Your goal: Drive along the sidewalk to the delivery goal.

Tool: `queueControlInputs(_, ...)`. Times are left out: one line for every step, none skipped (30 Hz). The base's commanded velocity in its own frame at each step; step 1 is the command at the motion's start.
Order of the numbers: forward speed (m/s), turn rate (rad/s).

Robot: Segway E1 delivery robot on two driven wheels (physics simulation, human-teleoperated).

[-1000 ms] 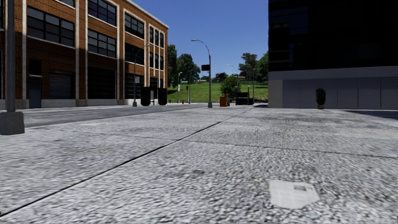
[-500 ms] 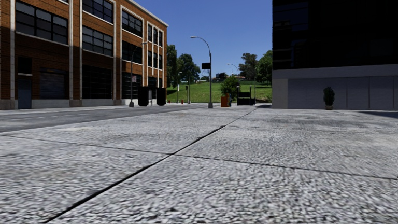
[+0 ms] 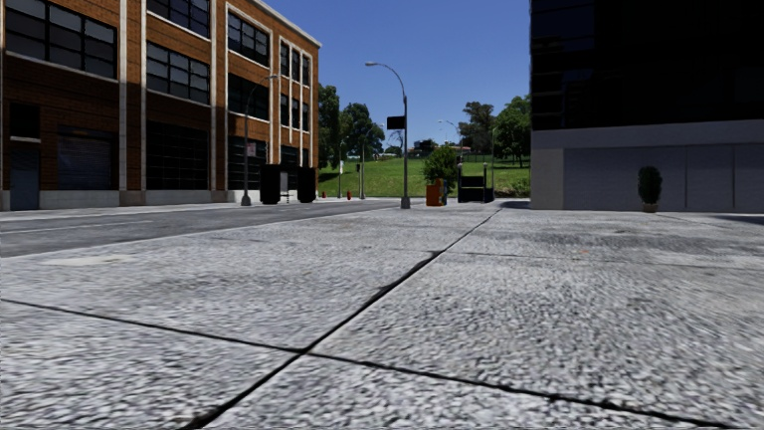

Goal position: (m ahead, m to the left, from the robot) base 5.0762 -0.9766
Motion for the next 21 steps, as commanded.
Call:
queueControlInputs(2.0, 0.0)
queueControlInputs(2.0, 0.0)
queueControlInputs(2.0, 0.0)
queueControlInputs(2.0, 0.0)
queueControlInputs(2.0, 0.0)
queueControlInputs(2.0, -0.14)
queueControlInputs(2.0, -0.24)
queueControlInputs(2.0, -0.24)
queueControlInputs(2.0, -0.27)
queueControlInputs(2.0, -0.28)
queueControlInputs(2.0, -0.28)
queueControlInputs(2.0, -0.28)
queueControlInputs(2.0, -0.28)
queueControlInputs(2.0, -0.28)
queueControlInputs(2.0, -0.28)
queueControlInputs(2.0, -0.28)
queueControlInputs(2.0, -0.28)
queueControlInputs(2.0, -0.28)
queueControlInputs(2.0, -0.28)
queueControlInputs(2.0, -0.28)
queueControlInputs(2.0, -0.28)
